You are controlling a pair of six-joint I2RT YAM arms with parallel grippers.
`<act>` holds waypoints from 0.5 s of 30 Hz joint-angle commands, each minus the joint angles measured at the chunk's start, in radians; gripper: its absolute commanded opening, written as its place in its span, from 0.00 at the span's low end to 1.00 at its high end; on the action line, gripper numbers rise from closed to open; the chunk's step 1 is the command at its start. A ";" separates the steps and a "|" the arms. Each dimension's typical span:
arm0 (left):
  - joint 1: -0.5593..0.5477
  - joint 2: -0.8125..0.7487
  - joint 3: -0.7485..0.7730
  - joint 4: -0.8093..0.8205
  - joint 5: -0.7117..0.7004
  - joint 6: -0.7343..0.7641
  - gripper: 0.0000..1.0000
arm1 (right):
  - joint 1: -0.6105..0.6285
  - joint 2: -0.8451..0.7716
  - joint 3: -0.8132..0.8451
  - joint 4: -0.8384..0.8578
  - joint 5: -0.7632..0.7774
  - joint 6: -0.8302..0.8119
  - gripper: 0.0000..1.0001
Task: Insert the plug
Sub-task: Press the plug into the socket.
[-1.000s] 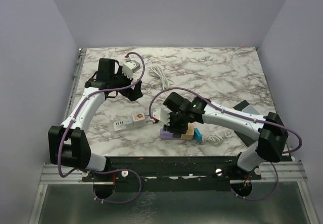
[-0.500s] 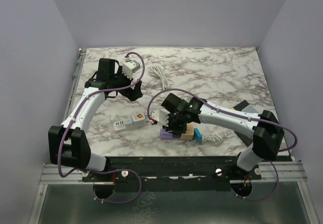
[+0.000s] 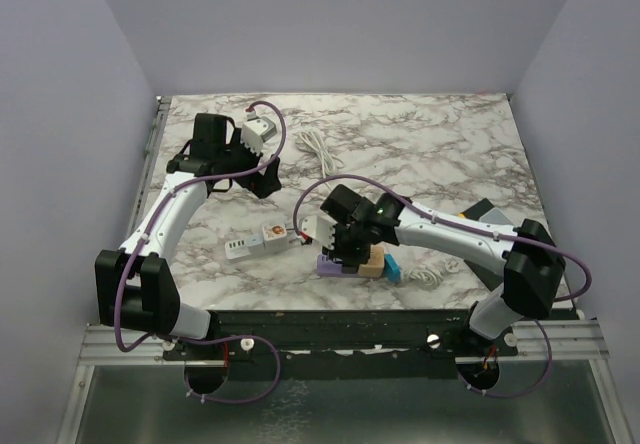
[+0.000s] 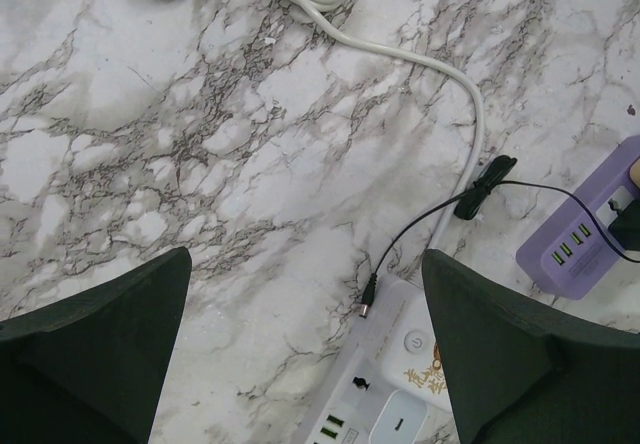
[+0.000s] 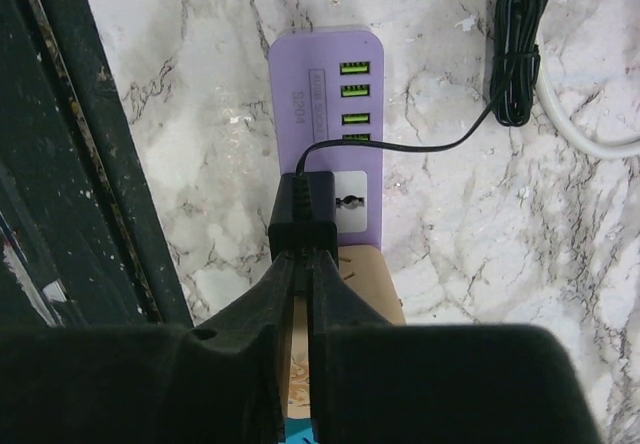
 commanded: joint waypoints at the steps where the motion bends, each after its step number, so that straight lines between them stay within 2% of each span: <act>1: 0.005 -0.001 0.035 -0.009 -0.025 0.000 0.99 | 0.002 -0.005 -0.030 0.033 0.064 0.024 0.20; 6: 0.015 0.008 0.054 -0.006 -0.020 -0.018 0.99 | -0.002 -0.103 0.000 0.158 0.141 0.045 0.48; 7: 0.016 0.012 0.061 -0.004 -0.029 -0.030 0.99 | -0.006 -0.125 0.006 0.185 0.151 0.050 0.58; 8: 0.015 0.017 0.073 -0.003 -0.040 -0.041 0.99 | -0.011 -0.150 0.013 0.210 0.167 0.059 0.81; 9: 0.018 0.028 0.085 -0.003 -0.051 -0.051 0.99 | -0.019 -0.169 0.018 0.237 0.188 0.068 0.98; 12: 0.028 0.048 0.112 0.003 -0.074 -0.055 0.99 | -0.072 -0.248 -0.019 0.338 0.233 0.107 1.00; 15: 0.049 0.061 0.099 0.058 -0.109 -0.077 0.99 | -0.223 -0.374 -0.155 0.515 0.226 0.186 1.00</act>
